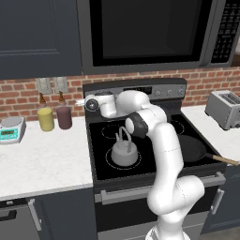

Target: Pick the kettle from the counter and place it on a stove burner. Then turn the burner on.

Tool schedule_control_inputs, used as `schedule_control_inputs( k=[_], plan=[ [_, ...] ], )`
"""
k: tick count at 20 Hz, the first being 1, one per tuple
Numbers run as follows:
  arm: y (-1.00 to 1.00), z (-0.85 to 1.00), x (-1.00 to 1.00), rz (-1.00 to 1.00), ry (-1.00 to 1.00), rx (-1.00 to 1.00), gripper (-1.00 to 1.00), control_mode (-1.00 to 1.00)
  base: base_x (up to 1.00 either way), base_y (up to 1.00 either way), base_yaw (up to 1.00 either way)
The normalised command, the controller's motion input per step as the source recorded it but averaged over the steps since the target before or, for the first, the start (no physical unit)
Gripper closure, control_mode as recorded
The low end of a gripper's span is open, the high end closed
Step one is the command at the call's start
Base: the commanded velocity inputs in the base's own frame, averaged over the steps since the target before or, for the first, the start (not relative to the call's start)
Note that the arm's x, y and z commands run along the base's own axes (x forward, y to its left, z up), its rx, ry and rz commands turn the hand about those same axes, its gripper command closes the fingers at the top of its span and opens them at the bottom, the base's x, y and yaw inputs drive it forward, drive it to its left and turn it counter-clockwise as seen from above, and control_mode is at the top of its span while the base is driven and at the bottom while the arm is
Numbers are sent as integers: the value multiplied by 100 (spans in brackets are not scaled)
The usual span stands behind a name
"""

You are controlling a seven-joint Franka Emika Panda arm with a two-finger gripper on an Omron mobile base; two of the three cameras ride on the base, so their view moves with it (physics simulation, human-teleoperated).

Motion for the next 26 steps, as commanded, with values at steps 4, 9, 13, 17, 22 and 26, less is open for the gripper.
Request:
schedule_control_inputs(
  k=[4, 9, 13, 17, 22, 26],
  plan=[
    [0, 0, 0, 0, 0, 0, 100, -100, 0, 0, 0],
    [0, 0, 0, 0, 0, 0, 100, -100, 0, 0, 0],
    [1, 0, 0, 0, -3, -7, 100, -100, 0, 0, 0],
    [0, 0, -5, 0, -4, -16, 100, -100, 0, 0, 0],
    [0, 0, -1, -1, 0, -21, 100, -100, 0, 0, 0],
    [0, -4, 0, -3, 0, -19, 100, -100, 0, 0, 0]
  ],
)
